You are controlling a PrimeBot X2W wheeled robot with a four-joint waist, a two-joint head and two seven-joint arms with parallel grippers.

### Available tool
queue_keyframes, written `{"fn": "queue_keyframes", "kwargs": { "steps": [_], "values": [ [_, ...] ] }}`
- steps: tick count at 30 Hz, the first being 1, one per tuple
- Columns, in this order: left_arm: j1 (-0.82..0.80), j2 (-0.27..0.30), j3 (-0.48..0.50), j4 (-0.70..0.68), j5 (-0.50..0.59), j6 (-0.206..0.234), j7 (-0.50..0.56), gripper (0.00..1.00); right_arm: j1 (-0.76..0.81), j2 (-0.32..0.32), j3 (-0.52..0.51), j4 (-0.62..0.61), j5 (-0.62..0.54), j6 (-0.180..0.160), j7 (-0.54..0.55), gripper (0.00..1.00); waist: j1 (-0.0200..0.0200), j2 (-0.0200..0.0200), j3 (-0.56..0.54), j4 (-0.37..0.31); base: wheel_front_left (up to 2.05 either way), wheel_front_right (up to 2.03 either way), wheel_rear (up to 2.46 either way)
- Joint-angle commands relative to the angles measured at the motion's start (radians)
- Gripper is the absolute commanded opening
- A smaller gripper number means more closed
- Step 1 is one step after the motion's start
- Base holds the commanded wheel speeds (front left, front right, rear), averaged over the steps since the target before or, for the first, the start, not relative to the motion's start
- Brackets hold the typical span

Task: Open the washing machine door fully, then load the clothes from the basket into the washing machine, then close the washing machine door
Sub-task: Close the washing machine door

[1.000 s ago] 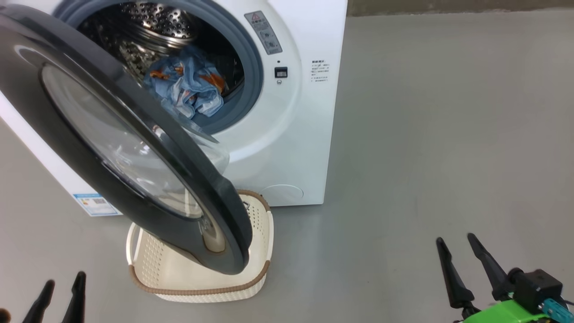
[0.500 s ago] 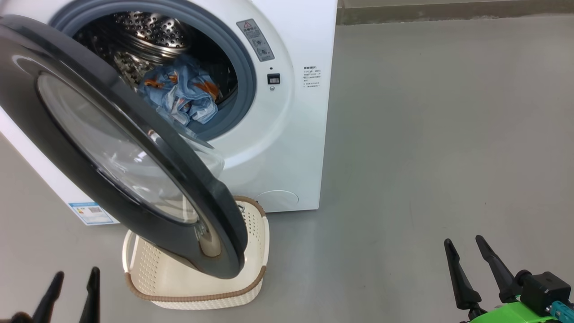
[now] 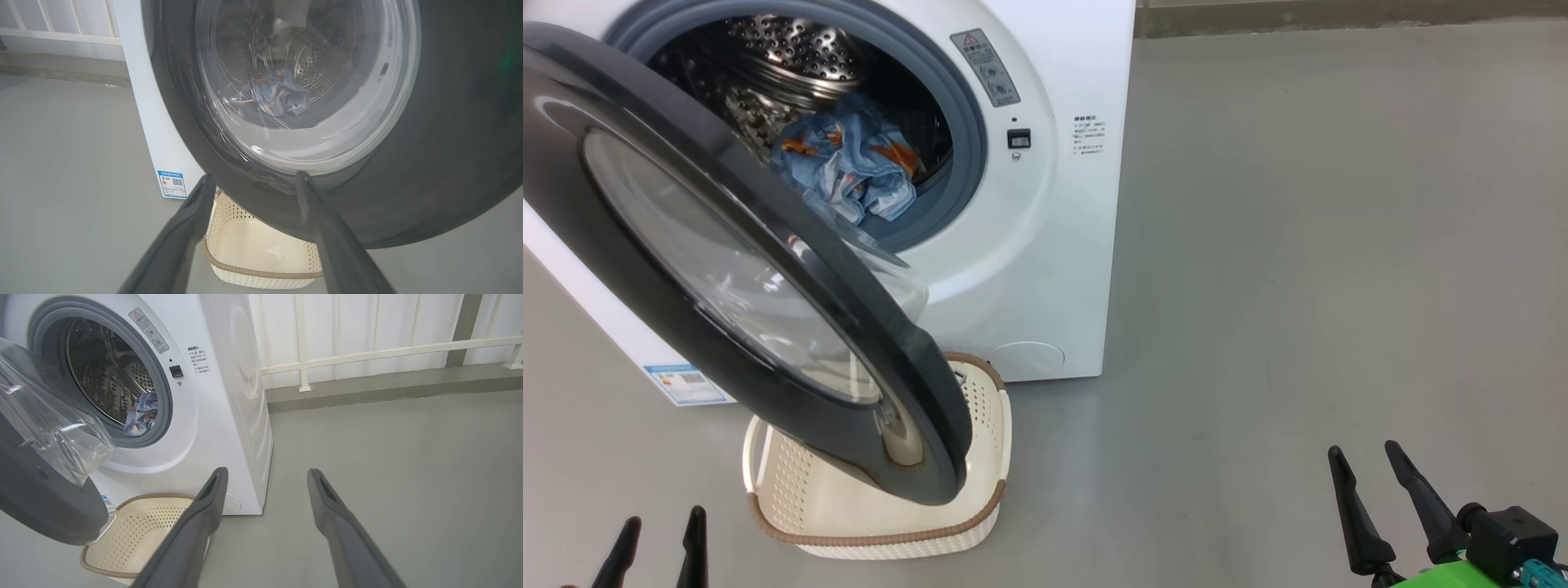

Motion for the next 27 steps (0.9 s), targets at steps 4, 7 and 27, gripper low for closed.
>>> {"fn": "queue_keyframes", "kwargs": {
  "steps": [4,7,27],
  "values": [
    [-0.044,0.017,0.038,-0.018,0.014,-0.002,-0.014,1.00,-0.020,-0.009,0.022,-0.024,-0.002,0.002,-0.012,1.00,0.0000,-0.0001,0.003,0.001,0.00,0.00,0.00],
    [-0.046,0.015,0.035,-0.021,0.014,-0.002,-0.014,1.00,-0.022,-0.009,0.023,-0.024,-0.002,0.002,-0.012,1.00,0.0000,-0.0001,0.004,0.001,0.00,0.00,0.00],
    [-0.069,-0.023,0.020,-0.023,0.022,-0.002,-0.014,1.00,-0.074,0.013,0.061,-0.077,0.026,0.002,-0.012,0.00,0.0000,-0.0001,0.007,0.093,0.00,0.00,0.00]
  ]
}}
